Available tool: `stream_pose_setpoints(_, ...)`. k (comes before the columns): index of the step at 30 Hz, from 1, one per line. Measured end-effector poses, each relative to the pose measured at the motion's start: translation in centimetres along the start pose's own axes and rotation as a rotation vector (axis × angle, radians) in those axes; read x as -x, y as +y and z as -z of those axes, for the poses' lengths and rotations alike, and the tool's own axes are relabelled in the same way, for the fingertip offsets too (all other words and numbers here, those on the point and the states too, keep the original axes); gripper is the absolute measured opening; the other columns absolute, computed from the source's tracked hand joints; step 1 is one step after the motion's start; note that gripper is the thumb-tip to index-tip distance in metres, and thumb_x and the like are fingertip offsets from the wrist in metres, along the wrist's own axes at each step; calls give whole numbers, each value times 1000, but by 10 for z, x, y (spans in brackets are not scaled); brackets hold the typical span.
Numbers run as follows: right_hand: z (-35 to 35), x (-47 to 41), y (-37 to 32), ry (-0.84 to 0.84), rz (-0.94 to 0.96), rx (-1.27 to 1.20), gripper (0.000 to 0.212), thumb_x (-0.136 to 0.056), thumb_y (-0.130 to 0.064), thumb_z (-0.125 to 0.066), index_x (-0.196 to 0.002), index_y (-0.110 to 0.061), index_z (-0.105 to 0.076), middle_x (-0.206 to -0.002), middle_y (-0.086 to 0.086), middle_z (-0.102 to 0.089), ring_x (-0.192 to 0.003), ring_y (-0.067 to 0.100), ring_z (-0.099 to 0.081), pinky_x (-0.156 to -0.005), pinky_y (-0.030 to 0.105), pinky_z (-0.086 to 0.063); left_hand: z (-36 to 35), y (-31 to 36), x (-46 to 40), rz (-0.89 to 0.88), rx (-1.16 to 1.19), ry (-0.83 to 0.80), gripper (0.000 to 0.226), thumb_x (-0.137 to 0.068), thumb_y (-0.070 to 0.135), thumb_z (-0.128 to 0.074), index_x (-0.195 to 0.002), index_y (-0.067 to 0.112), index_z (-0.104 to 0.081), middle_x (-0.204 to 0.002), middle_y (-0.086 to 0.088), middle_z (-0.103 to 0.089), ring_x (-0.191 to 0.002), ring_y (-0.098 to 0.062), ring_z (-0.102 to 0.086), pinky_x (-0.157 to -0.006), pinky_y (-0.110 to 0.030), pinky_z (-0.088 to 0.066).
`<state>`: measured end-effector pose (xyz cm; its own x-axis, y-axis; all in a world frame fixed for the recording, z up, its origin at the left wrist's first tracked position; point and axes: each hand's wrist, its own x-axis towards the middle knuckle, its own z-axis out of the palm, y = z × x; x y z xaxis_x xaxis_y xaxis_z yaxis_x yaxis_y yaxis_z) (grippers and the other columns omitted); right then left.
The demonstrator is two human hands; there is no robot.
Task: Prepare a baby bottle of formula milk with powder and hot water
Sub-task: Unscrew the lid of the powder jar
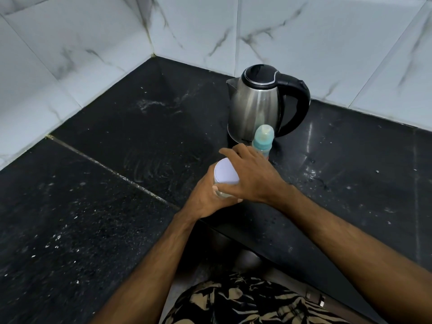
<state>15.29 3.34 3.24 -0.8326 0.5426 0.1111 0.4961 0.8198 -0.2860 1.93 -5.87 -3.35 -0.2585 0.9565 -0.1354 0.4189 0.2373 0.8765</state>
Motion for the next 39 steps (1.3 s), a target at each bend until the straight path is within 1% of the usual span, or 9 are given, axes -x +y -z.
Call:
stream_pose_setpoints(7, 4, 0, 5, -146, 82, -241, 96, -74, -50, -68, -154, -30, -19, -145, -1, -37, -128, 20, -42, -105, 43, -41, 1, 14, 4, -5, -23, 13, 91, -70, 16, -88, -145, 22, -37, -125, 6, -56, -118, -13, -57, -101, -32, -48)
stream_pose_setpoints(11, 6, 0, 2, -66, 25, -62, 101, -76, -60, -68, -156, -23, -17, -139, 2, -44, -124, 22, -45, -104, 40, -41, 2, 22, 8, 47, 27, 15, 93, -69, 16, -90, -145, 25, -39, -137, 8, -54, -126, -9, -53, -104, -29, -45)
stream_pose_setpoints(14, 6, -1, 0, -112, 73, -90, 95, -77, -45, -68, -155, -24, -18, -134, 0, -48, -119, 22, -47, -100, 45, -43, 1, 15, 5, 71, -71, -13, 102, -64, 20, -93, -146, 25, -32, -121, 15, -54, -115, -8, -57, -95, -18, -45)
stream_pose_setpoints(17, 6, -1, 4, -182, 100, -243, 97, -74, -44, -70, -154, -30, -17, -145, -3, -39, -130, 20, -42, -104, 46, -42, -2, 20, -4, 167, -16, 92, 87, -79, 2, -79, -148, 14, -28, -141, 4, -48, -129, -6, -47, -106, -3, -27)
stream_pose_setpoints(22, 6, 1, 2, -84, 29, -79, 94, -78, -56, -69, -154, -22, -25, -142, 1, -44, -127, 22, -44, -105, 36, -38, 7, 22, 23, 67, -44, -43, 85, -70, 16, -89, -138, 33, -41, -134, 14, -54, -118, 0, -53, -101, -22, -44)
stream_pose_setpoints(27, 2, 0, 4, -193, 108, -257, 92, -75, -45, -71, -153, -29, -25, -151, -3, -36, -137, 18, -35, -109, 45, -38, 4, -11, 4, 182, -146, 178, 56, -103, 8, -48, -148, -8, -20, -155, -23, -32, -144, -32, -33, -117, -23, -28)
stream_pose_setpoints(29, 3, 0, 5, -169, 88, -266, 94, -75, -54, -72, -153, -28, -26, -154, -1, -31, -140, 19, -32, -113, 42, -34, 2, -14, 27, -133, -31, 32, 75, -88, 5, -72, -150, 1, -29, -149, -11, -44, -137, -20, -45, -97, -3, -34)
stream_pose_setpoints(33, 4, -1, 1, -57, 10, -40, 86, -78, -58, -67, -149, -21, -34, -142, 2, -45, -127, 22, -44, -106, 43, -41, 3, 14, 7, 115, -71, -6, 94, -65, 21, -92, -143, 23, -39, -126, 8, -58, -114, -5, -57, -95, -21, -45)
stream_pose_setpoints(39, 4, -1, 1, -133, 83, -259, 85, -75, -40, -73, -149, -27, -34, -149, -1, -35, -134, 20, -36, -109, 40, -36, -1, 23, 0, 54, -1, 10, 77, -77, 5, -83, -130, 37, -37, -126, 21, -50, -113, 16, -50, -94, 1, -34)
